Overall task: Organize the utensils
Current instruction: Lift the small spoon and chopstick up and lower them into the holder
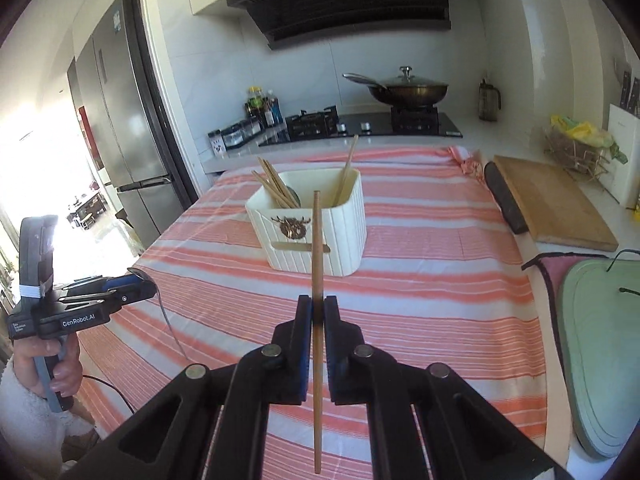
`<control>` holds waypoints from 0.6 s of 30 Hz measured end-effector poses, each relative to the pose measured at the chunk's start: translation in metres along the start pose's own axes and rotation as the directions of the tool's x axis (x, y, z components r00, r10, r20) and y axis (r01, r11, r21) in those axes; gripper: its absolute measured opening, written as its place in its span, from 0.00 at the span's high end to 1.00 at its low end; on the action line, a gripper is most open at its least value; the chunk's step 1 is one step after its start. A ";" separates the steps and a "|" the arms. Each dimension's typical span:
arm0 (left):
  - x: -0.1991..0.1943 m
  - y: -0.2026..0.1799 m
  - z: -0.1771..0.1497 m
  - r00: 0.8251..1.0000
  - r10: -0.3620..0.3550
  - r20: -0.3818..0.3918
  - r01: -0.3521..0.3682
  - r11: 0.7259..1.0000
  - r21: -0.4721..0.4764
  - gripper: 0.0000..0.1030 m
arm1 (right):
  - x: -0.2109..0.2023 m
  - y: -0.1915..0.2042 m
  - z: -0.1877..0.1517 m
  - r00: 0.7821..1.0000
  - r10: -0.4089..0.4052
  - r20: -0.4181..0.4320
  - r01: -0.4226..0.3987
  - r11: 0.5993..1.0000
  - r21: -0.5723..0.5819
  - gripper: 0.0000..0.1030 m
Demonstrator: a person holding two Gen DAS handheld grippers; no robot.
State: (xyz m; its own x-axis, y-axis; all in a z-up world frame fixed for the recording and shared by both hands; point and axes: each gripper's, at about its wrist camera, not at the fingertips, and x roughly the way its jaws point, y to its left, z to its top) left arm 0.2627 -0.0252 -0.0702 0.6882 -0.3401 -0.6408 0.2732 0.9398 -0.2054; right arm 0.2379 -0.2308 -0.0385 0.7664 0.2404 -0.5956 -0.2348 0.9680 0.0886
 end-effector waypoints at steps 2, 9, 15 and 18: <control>-0.004 0.000 0.005 1.000 -0.008 0.021 0.008 1.000 -0.003 0.66 | -0.003 0.000 0.007 0.999 -0.010 0.040 0.011 1.000 -0.015 0.94; -0.017 0.006 0.042 0.998 -0.030 0.059 0.031 0.999 -0.010 0.66 | -0.001 -0.003 0.046 0.990 -0.007 0.141 0.009 1.000 -0.010 0.94; -0.038 0.006 0.120 0.984 -0.046 0.171 0.051 0.998 -0.025 0.66 | 0.012 0.001 0.121 0.967 0.005 0.255 0.010 0.998 -0.058 0.94; -0.031 0.004 0.161 0.971 -0.014 0.241 0.025 0.999 -0.043 0.66 | 0.029 0.003 0.161 0.946 0.011 0.324 0.013 0.997 -0.073 0.94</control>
State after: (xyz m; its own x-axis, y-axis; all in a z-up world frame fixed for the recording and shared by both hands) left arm 0.3508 -0.0165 0.0680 0.8258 -0.3513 -0.4411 0.2612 0.9315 -0.2529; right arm 0.3563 -0.2094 0.0731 0.9163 0.2617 -0.3033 -0.2677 0.9632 0.0222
